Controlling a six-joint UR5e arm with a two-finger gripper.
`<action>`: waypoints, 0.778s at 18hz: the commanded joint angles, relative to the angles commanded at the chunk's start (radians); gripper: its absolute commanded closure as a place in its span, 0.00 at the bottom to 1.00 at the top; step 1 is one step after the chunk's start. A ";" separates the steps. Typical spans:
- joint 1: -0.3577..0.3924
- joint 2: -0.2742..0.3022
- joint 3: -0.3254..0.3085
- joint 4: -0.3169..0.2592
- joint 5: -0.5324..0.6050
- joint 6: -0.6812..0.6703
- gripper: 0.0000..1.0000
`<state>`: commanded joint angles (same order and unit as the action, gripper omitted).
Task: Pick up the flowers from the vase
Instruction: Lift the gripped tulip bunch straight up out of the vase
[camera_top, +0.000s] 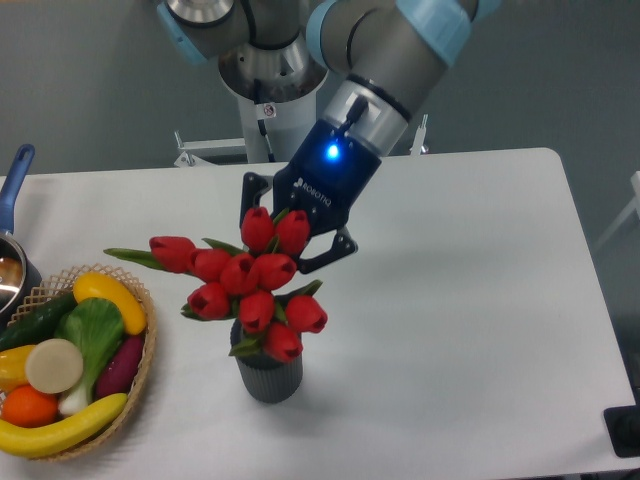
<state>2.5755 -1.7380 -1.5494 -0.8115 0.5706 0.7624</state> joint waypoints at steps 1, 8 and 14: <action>0.003 0.002 0.006 0.000 0.002 -0.002 0.70; 0.054 0.020 0.015 -0.002 0.002 -0.002 0.70; 0.129 0.008 0.025 -0.002 0.008 0.037 0.70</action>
<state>2.7043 -1.7303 -1.5247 -0.8130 0.5783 0.7990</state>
